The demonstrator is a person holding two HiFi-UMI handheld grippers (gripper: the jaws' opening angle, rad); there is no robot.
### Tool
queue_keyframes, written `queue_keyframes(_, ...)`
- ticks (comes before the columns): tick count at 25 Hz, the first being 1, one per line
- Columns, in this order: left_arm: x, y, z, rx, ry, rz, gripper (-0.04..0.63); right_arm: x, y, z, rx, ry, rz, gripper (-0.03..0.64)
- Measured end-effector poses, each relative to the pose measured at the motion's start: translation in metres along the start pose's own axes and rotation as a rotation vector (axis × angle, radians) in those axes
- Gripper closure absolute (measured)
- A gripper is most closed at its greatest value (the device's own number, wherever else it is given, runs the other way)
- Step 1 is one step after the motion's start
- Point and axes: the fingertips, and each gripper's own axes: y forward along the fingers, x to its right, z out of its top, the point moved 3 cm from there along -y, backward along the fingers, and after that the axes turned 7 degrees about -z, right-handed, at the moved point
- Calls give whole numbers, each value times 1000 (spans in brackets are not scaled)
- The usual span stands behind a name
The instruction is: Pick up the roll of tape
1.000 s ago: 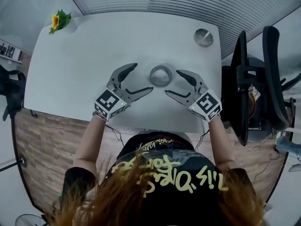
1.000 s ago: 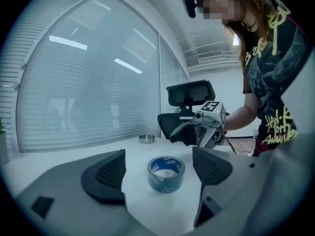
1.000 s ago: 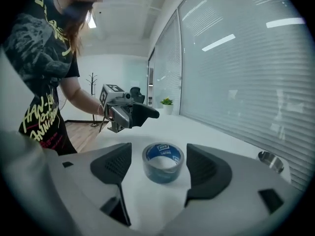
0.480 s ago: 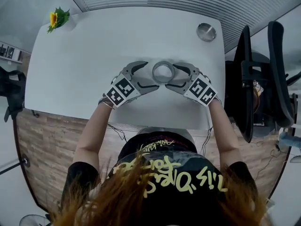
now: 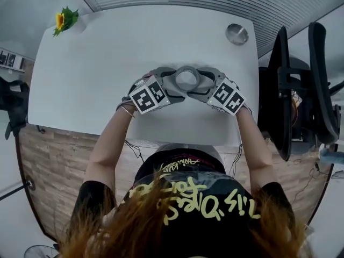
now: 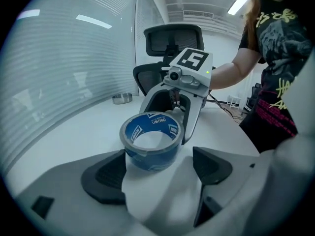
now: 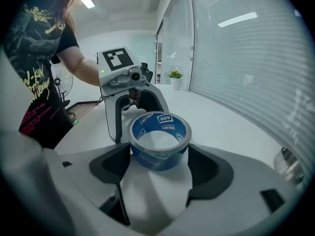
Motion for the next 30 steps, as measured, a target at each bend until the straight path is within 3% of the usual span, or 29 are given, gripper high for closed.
queue_keyframes(12,-4,1,0,-13,-18,18,199,0,4,-1,-16,-23,-20,265)
queue_keyframes(16,-8,-3,2,9,1,61,253,-1,2,0,-13,-29,-21,265)
queue_keyframes(24,-2,-11,8,46,-46,50,256,-3,-5,9,19,1,2,265)
queue_keyframes(30,3,-28,23,81,-42,66,257,-3,-21,29,46,-40,-11,265)
